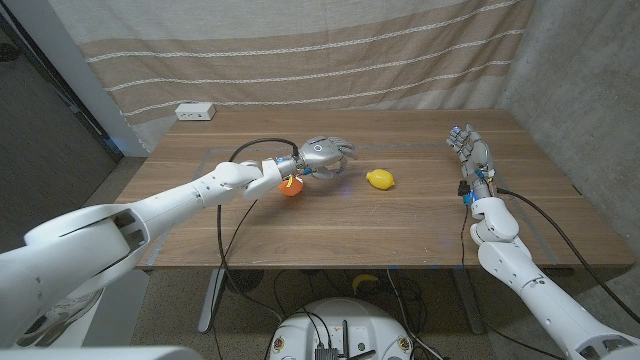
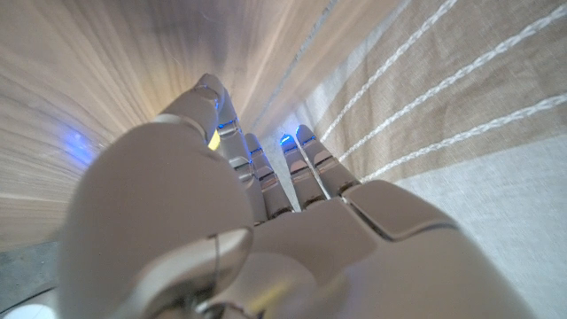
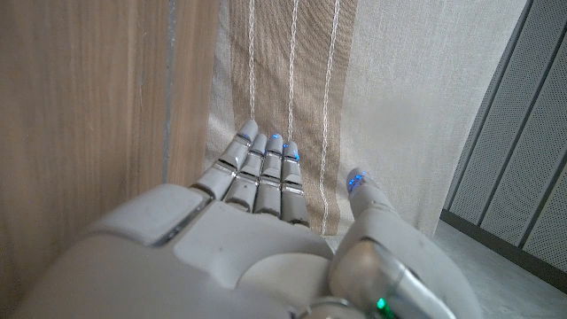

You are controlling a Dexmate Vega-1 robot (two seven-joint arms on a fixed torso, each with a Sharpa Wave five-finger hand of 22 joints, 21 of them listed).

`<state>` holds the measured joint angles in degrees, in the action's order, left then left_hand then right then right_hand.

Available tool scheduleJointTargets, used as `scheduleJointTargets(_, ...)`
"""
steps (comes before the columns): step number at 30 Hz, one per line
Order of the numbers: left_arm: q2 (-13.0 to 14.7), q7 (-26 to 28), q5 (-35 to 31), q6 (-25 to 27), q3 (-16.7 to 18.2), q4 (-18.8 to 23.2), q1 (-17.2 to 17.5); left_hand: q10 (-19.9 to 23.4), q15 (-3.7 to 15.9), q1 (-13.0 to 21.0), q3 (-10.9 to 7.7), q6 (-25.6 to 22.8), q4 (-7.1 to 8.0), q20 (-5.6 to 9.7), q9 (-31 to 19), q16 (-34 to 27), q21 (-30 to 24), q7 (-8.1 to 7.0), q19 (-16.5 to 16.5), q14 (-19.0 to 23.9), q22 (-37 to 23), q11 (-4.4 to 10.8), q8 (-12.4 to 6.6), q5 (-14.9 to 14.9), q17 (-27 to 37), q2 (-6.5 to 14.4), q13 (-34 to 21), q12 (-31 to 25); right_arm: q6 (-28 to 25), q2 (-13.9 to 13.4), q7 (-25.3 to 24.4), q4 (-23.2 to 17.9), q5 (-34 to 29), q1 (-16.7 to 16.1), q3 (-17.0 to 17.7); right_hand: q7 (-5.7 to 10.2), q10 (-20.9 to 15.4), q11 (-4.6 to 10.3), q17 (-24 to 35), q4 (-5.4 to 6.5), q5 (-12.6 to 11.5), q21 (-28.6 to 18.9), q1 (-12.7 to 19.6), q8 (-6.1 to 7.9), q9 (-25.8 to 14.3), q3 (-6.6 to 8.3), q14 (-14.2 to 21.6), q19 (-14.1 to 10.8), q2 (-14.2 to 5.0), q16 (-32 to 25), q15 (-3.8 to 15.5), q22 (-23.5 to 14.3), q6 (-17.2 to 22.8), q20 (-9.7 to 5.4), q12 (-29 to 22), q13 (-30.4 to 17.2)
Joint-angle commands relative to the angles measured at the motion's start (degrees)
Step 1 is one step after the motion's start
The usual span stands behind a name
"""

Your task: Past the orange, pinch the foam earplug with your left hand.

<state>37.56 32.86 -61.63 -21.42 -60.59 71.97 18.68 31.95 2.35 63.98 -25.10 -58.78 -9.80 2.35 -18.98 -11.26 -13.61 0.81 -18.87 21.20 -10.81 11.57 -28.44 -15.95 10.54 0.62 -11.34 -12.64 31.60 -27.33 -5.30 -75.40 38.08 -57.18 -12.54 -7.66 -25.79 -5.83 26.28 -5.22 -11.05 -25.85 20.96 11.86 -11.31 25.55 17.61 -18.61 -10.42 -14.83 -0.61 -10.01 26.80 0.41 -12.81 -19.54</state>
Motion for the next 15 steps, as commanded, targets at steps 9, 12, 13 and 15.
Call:
scheduleJointTargets(9, 0.6, -4.3, 9.7, 6.5, 7.8, 7.6, 7.7, 1.4, 10.39, -0.1, -1.28, -1.8, 0.14, 3.66, -11.4, 0.3, -0.1, -1.91, -0.4, 0.5, -0.2, 0.41, -9.04, -2.2, 0.3, -1.2, -0.2, 0.2, -0.3, -0.6, -0.3, -1.5, 0.0, -1.2, 0.3, -0.10, -0.3, -0.16, 0.1, 0.12, 0.0, 0.4, 0.1, -0.03, -0.1, 0.46, 0.4, -0.4, 0.13, -0.3, 0.22, -0.1, 0.4, 0.02, -0.2, -0.2)
scheduleJointTargets(12, 0.3, -4.8, 12.1, 7.3, 9.3, 8.1, 8.9, 1.5, 10.38, -0.2, -1.46, -1.7, 0.19, 3.61, -11.7, 0.3, 0.0, -1.93, -0.4, 0.5, -0.2, 0.41, -9.29, -2.5, 0.3, -1.3, -0.2, 0.3, -0.3, -0.6, -0.3, -1.6, 0.0, -1.3, 0.3, -0.11, -0.3, -0.15, 0.1, 0.11, 0.0, 0.4, 0.0, -0.04, -0.1, 0.48, 0.4, -0.4, 0.13, -0.3, 0.22, -0.1, 0.4, 0.00, -0.2, -0.2)
scheduleJointTargets(13, 0.3, -4.9, 12.5, 7.3, 9.6, 8.2, 9.1, 1.5, 10.38, -0.2, -1.54, -1.7, 0.22, 3.60, -11.8, 0.3, 0.0, -1.91, -0.3, 0.5, -0.2, 0.41, -9.43, -2.7, 0.3, -1.3, -0.2, 0.3, -0.3, -0.6, -0.2, -1.6, 0.0, -1.3, 0.2, -0.15, -0.3, -0.22, 0.1, 0.11, 0.0, 0.4, 0.0, -0.04, -0.1, 0.49, 0.4, -0.4, 0.13, -0.3, 0.22, -0.1, 0.4, 0.00, -0.2, -0.2)
scheduleJointTargets(15, 0.3, -4.9, 13.4, 7.6, 10.3, 8.5, 9.7, 1.6, 10.39, -0.3, -1.70, -1.7, 0.25, 3.55, -12.1, 0.3, 0.0, -1.76, -0.3, 0.5, -0.2, 0.41, -9.60, -2.9, 0.3, -1.4, -0.2, 0.3, -0.3, -0.6, -0.1, -1.7, 0.0, -1.2, 0.2, -0.10, -0.3, -0.13, 0.1, 0.10, 0.0, 0.5, 0.0, -0.04, -0.1, 0.52, 0.4, -0.4, 0.13, -0.3, 0.30, -0.1, 0.4, -0.02, -0.2, -0.2)
